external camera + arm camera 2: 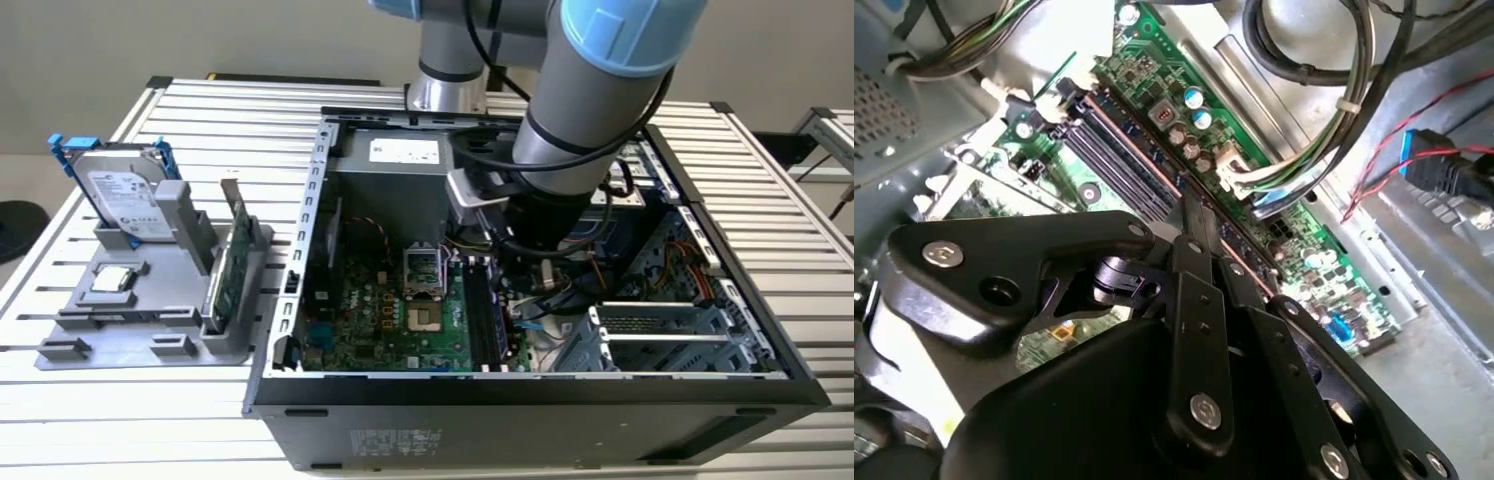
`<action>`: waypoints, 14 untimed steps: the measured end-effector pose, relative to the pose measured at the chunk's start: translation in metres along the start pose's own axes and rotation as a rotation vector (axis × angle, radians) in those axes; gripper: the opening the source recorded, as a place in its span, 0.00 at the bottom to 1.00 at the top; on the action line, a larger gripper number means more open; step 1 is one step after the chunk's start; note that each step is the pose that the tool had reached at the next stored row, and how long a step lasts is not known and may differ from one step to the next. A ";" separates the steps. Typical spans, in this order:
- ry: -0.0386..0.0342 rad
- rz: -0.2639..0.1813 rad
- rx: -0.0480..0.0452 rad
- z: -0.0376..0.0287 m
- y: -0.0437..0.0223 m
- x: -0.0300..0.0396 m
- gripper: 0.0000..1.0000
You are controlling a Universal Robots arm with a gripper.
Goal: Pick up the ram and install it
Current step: 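Press down the ram until it locks into place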
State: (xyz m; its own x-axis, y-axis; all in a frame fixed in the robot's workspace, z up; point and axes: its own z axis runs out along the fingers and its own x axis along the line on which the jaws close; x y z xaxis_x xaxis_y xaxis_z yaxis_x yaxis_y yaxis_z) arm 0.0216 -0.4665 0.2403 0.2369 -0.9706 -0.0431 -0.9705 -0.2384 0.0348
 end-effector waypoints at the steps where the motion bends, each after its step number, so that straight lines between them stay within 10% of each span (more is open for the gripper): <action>1: -0.0005 0.013 0.0006 0.0004 0.0000 0.0000 0.00; 14: -0.0058 0.165 0.0072 0.0050 -0.0002 0.0002 0.00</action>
State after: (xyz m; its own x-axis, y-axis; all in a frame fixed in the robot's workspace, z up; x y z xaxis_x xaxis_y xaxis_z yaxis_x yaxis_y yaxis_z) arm 0.0216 -0.4665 0.2353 0.0738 -0.9963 -0.0431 -0.9966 -0.0753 0.0347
